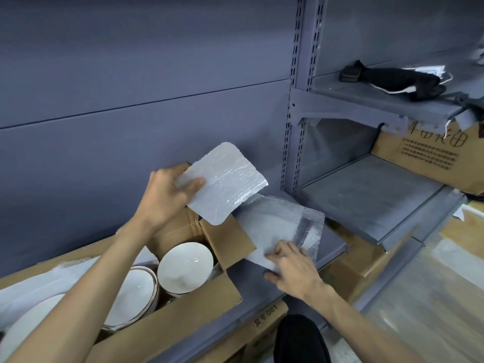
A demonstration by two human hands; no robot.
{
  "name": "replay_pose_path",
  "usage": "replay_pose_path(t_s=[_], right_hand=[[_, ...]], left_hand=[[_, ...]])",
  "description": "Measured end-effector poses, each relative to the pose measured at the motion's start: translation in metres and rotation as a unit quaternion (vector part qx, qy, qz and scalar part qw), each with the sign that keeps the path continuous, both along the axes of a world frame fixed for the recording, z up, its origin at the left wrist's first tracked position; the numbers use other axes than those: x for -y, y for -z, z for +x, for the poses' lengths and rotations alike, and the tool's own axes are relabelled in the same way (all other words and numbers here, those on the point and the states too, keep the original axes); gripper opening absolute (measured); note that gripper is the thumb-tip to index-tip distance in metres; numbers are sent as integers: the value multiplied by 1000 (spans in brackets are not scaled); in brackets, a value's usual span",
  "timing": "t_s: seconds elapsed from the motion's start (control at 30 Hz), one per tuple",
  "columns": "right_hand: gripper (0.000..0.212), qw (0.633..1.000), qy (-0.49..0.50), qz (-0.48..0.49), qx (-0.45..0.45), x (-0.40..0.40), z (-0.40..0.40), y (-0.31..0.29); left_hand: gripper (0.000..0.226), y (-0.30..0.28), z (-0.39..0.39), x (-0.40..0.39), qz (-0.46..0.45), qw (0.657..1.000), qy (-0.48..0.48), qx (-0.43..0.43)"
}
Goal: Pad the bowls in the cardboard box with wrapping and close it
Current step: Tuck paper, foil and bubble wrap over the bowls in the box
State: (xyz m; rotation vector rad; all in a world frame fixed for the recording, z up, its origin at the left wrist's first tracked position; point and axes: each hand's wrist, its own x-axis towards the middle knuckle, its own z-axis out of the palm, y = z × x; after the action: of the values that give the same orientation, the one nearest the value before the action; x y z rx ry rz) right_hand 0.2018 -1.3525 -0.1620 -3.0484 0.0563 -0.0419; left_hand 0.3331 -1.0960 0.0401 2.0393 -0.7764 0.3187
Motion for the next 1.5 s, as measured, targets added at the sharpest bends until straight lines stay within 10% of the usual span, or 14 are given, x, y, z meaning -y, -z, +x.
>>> replay_pose_path(t_s=[0.23,0.57,1.23,1.5], right_hand=[[21,998,-24,-43,38,-8,1,2],[49,999,4,-25,19,-14,9,4],[37,994,-2,-104,19,-38,23,-6],[11,943,118,274,148,-42,26,-37]], left_hand=[[4,7,-1,-12,10,1000,-1,3],[9,3,-8,-40,65,996,-39,51],[10,45,-23,-101,326,905,-241,131],[13,67,-19,-98,346,885,-264,163]])
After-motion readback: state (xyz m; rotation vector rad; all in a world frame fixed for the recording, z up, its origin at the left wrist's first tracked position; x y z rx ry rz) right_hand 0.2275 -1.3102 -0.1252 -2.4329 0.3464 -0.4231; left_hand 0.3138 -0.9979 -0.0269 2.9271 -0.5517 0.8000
